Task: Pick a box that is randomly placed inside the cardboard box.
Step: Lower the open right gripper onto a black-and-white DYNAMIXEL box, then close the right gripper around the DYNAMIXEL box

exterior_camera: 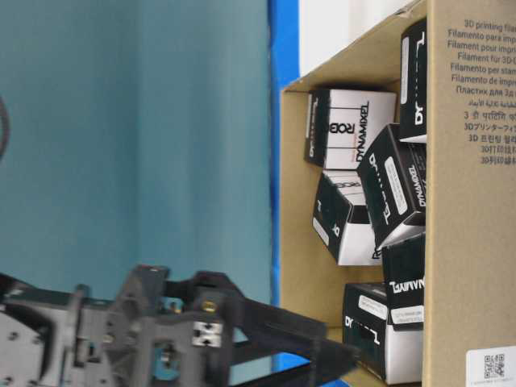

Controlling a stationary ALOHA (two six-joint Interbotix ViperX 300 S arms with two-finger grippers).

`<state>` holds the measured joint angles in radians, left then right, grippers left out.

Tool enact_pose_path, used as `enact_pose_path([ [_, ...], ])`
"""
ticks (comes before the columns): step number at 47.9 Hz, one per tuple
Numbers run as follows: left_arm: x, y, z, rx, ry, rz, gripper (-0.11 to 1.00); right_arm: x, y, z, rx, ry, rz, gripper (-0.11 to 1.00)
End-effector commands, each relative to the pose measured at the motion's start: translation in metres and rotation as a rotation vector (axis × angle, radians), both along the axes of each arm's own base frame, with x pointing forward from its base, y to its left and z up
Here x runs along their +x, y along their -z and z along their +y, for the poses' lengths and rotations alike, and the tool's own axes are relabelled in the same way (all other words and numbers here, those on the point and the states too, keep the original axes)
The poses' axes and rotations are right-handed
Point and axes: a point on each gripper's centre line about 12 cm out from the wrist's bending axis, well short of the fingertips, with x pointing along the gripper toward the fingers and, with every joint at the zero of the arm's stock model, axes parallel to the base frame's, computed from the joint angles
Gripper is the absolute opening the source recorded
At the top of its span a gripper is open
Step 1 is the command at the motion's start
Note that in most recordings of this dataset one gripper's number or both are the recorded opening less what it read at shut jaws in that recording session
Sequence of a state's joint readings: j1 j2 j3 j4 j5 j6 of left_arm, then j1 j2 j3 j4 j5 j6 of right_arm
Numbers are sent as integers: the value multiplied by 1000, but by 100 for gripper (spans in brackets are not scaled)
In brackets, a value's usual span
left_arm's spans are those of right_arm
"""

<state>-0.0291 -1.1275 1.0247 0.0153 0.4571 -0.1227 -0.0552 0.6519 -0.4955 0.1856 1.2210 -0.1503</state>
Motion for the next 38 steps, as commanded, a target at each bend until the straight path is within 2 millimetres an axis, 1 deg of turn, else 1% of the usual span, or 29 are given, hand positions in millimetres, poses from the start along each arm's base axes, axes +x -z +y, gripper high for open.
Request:
enact_pose_path([
  [1,1,-10,0,-1,1,-25,-7,3,5,2,3,-1,-11,99],
  [11,1,-10,0,-1,1,-23,-7,3,16,-1,1,8,-14,99],
  [24,1,-11,0,-1,1,-32,-7,-1,35,-7,-3,26,1,99],
  [38,1,-11,0,-1,1,-34,-7,-1,36,-6,-3,23,3,99],
])
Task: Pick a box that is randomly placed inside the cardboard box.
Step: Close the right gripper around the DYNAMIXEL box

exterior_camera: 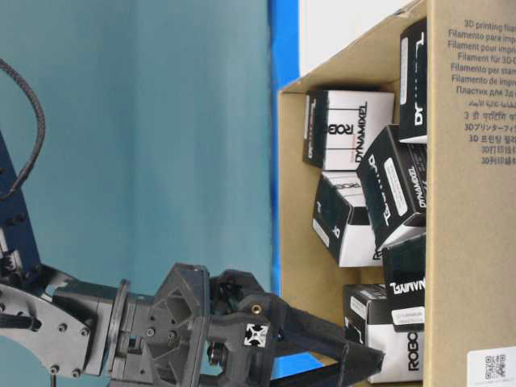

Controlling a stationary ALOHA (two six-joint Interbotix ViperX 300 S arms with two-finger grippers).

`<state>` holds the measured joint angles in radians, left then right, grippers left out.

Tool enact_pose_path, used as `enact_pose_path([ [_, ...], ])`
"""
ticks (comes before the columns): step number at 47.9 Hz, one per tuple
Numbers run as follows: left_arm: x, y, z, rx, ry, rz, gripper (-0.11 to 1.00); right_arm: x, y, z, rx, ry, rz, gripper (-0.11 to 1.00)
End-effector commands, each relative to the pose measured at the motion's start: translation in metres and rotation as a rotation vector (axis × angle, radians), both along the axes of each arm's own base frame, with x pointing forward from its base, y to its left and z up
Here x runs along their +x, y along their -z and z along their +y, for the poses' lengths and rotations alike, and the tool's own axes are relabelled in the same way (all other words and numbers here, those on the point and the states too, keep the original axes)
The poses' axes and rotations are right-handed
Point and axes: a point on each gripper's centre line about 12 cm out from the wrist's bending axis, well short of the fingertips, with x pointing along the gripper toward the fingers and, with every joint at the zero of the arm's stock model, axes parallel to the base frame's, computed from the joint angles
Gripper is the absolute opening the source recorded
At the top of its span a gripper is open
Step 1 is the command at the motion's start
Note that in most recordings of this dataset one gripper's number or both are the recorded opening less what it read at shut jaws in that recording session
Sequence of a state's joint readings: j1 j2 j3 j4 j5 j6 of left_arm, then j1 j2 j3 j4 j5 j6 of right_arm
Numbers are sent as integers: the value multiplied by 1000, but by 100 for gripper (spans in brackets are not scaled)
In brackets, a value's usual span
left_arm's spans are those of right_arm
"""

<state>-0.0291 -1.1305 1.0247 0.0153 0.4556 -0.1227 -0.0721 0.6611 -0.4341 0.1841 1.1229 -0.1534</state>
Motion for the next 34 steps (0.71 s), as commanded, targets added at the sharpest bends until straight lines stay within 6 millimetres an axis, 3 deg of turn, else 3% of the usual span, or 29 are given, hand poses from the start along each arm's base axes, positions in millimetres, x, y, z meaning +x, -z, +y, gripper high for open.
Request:
enact_pose_path([
  [1,2,-11,0,-1,1,-29,-7,-1,13,6,6,-9,26,99],
  [34,2,-11,0,-1,1,-31,-7,-2,-8,5,-56,-37,34,99],
])
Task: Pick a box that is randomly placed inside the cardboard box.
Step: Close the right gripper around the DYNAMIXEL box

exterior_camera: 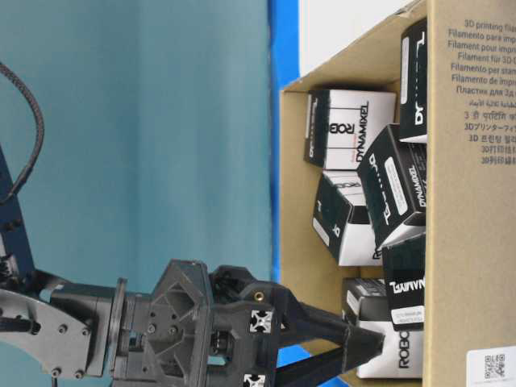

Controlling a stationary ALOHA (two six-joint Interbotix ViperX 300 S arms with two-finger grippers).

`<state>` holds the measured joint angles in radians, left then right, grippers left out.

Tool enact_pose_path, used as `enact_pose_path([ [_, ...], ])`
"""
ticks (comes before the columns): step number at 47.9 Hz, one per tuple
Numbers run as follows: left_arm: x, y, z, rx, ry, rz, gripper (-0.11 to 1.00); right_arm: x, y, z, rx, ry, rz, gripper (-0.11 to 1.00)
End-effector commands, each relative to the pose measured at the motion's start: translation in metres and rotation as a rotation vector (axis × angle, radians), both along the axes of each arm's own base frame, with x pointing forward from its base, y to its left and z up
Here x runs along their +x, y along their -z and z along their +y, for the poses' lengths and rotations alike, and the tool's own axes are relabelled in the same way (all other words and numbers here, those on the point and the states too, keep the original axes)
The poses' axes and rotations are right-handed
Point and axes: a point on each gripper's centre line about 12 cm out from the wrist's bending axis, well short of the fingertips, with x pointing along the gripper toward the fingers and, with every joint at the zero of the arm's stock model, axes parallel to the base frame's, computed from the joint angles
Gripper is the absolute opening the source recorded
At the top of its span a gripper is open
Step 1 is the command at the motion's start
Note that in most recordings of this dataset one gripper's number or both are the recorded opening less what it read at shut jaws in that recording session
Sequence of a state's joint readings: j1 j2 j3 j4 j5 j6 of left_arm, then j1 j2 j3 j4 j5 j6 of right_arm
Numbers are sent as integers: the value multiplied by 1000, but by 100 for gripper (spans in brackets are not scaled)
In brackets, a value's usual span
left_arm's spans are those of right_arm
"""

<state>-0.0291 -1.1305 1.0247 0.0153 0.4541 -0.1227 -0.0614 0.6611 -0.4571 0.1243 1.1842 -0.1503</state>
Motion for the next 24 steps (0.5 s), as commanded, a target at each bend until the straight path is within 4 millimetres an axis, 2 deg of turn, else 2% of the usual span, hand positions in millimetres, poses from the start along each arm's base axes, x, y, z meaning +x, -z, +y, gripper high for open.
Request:
enact_pose_path([
  [1,2,-11,0,-1,1,-29,-7,2,-3,4,-6,-8,-7,99],
  [10,1,-11,0,1,1,-28,-7,2,-13,-1,-50,-18,-3,99],
  [24,2,-9,0,1,2,-26,-7,1,-6,-3,-53,-10,7,99],
])
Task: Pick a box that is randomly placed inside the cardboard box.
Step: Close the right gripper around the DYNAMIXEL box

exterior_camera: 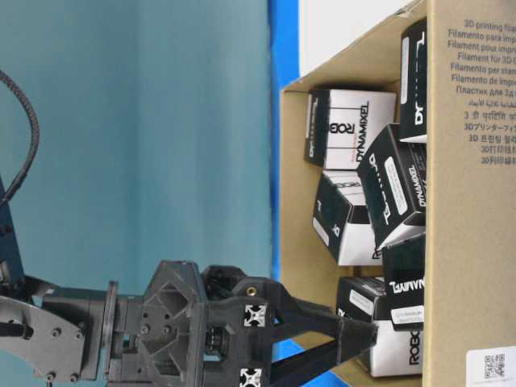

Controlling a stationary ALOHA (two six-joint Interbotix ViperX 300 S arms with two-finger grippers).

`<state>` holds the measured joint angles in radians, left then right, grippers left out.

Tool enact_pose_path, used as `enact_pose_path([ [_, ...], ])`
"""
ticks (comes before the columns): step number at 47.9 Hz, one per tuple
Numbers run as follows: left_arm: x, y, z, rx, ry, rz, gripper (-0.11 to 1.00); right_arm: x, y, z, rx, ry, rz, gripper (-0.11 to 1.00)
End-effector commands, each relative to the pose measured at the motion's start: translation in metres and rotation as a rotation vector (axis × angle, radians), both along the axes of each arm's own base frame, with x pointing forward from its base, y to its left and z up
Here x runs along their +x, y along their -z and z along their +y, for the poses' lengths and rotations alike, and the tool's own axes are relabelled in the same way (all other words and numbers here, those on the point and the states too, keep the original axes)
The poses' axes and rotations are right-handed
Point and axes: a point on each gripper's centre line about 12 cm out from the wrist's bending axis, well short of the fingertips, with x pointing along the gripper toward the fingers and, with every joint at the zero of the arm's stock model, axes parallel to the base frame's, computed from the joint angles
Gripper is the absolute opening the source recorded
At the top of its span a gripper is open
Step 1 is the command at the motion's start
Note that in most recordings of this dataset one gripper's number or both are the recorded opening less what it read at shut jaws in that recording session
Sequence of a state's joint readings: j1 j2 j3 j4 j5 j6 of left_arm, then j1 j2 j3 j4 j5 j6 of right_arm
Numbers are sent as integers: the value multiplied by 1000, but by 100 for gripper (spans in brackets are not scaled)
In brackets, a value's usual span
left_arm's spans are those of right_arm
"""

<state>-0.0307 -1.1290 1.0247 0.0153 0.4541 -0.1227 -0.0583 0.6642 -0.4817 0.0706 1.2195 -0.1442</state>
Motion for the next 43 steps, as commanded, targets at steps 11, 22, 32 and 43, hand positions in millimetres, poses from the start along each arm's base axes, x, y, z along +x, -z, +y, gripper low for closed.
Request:
enact_pose_path([
  [11,1,-10,0,1,0,-28,-7,-2,15,3,3,3,-3,99],
  [22,1,-9,0,1,0,-26,-7,-4,31,6,7,6,-24,99],
  [32,1,-8,0,1,0,-23,-7,1,33,4,3,14,-82,98],
  [43,2,-8,0,1,0,-23,-7,4,12,4,4,24,-120,90],
])
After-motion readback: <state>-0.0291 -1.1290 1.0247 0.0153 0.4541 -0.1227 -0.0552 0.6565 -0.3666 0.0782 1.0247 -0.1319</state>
